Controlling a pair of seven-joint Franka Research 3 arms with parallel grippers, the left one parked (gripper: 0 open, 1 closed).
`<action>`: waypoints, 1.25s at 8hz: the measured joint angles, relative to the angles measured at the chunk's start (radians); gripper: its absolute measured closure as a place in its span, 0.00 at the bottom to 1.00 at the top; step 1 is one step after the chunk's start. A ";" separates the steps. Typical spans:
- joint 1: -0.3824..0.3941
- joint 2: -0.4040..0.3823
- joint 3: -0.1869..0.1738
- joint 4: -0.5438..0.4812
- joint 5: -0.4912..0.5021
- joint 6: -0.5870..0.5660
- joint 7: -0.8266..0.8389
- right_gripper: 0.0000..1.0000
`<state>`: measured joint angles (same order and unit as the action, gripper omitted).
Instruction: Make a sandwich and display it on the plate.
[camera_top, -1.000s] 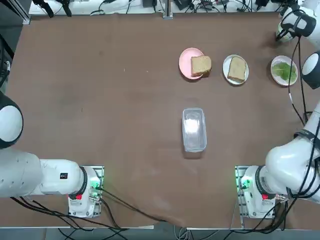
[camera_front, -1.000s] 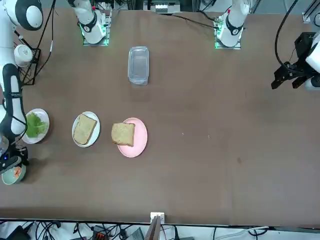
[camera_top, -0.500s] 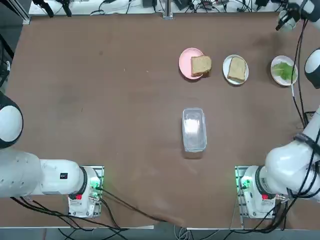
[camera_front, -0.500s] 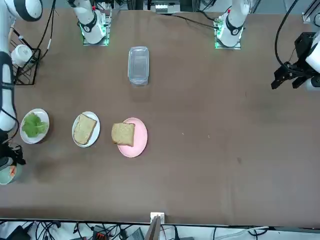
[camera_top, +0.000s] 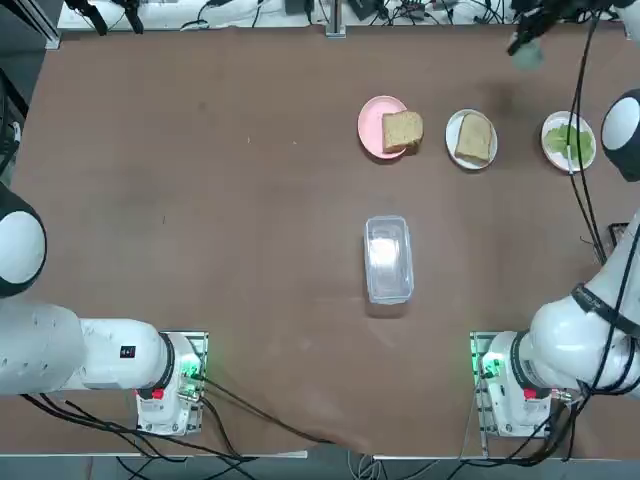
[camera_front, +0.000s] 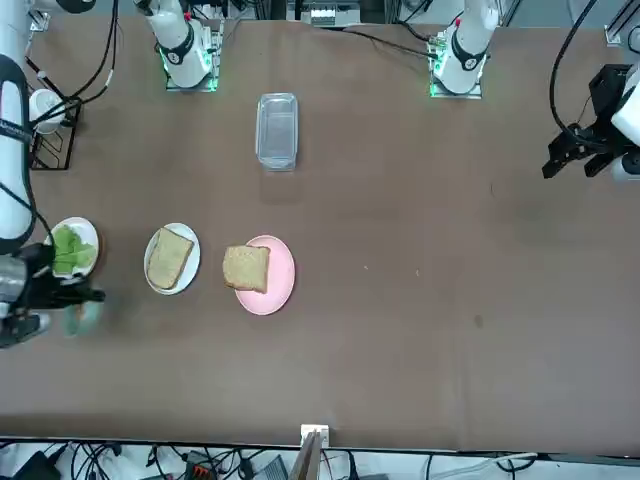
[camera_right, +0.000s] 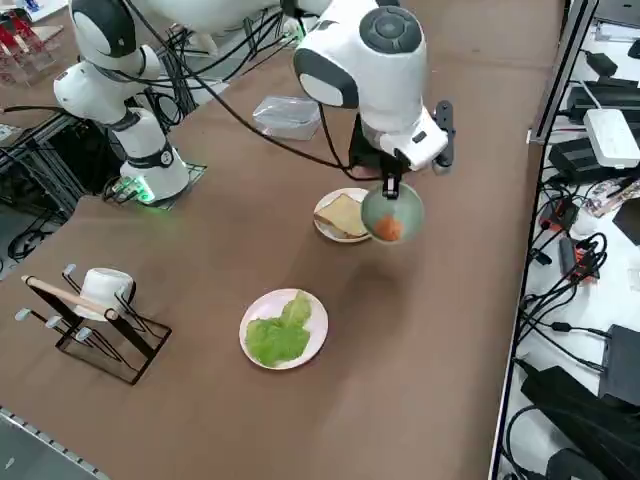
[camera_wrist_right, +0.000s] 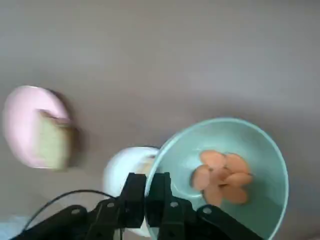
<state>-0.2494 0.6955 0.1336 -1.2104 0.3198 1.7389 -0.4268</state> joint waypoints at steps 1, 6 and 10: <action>-0.005 0.003 -0.004 -0.039 0.113 -0.022 0.002 0.95; -0.057 0.021 -0.008 -0.186 0.431 -0.127 -0.052 0.95; -0.120 0.022 -0.011 -0.296 0.574 -0.223 -0.152 0.95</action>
<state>-0.3699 0.7172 0.1228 -1.5064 0.8937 1.5160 -0.5788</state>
